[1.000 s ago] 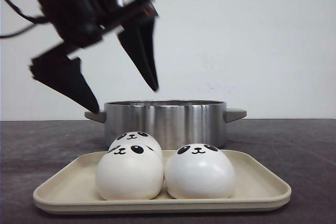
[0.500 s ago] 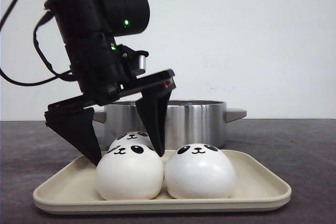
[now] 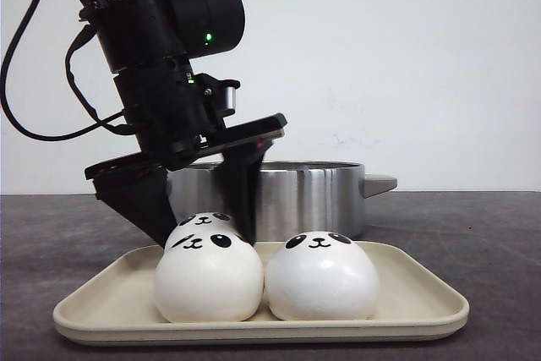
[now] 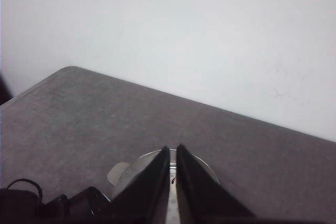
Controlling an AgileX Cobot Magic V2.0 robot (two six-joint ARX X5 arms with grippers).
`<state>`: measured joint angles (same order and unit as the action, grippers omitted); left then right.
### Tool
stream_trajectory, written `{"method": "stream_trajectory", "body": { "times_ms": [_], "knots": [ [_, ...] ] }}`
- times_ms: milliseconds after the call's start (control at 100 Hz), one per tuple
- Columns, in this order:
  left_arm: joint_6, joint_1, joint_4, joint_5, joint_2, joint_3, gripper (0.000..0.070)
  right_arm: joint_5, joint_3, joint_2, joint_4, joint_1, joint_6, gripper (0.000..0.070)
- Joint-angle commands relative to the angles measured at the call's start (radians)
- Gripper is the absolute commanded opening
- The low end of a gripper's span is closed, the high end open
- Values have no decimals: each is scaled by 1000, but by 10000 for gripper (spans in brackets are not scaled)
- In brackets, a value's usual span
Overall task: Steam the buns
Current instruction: 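Lower the left gripper onto the farther bun on the tray and close, then lift the bun with the left gripper and move it over the pot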
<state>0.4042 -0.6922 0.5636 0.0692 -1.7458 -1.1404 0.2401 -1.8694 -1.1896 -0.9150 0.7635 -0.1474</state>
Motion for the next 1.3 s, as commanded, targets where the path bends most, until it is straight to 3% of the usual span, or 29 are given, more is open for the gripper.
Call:
{"method": "stream_trajectory", "body": {
  "times_ms": [0,280,500,600,770,920,1100,1290],
  "knots": [
    [-8,-10,6,-9,-26,-18,18,6,-20,-5,1,8,-14,12],
    [-79,-11,57,-14,52,-47,9,53,-19,-5,-13,8,-13,12],
    [-79,-25,74,90,238,-48,10,52,-19,-5,-8,8,-11,12],
    [-77,-28,36,75,319,-48,10,51,-19,-5,-3,8,-10,12],
    [-71,-8,-118,-26,371,-61,10,49,-19,-5,2,8,-10,12],
    [-76,40,-198,-28,310,-121,10,49,-19,-5,1,8,-9,12],
    [-132,101,-190,-29,146,-255,10,49,-19,-5,-4,8,-5,12],
    [-135,147,-193,-30,-48,-387,10,49,-19,-6,-13,8,3,12]
  ]
}}
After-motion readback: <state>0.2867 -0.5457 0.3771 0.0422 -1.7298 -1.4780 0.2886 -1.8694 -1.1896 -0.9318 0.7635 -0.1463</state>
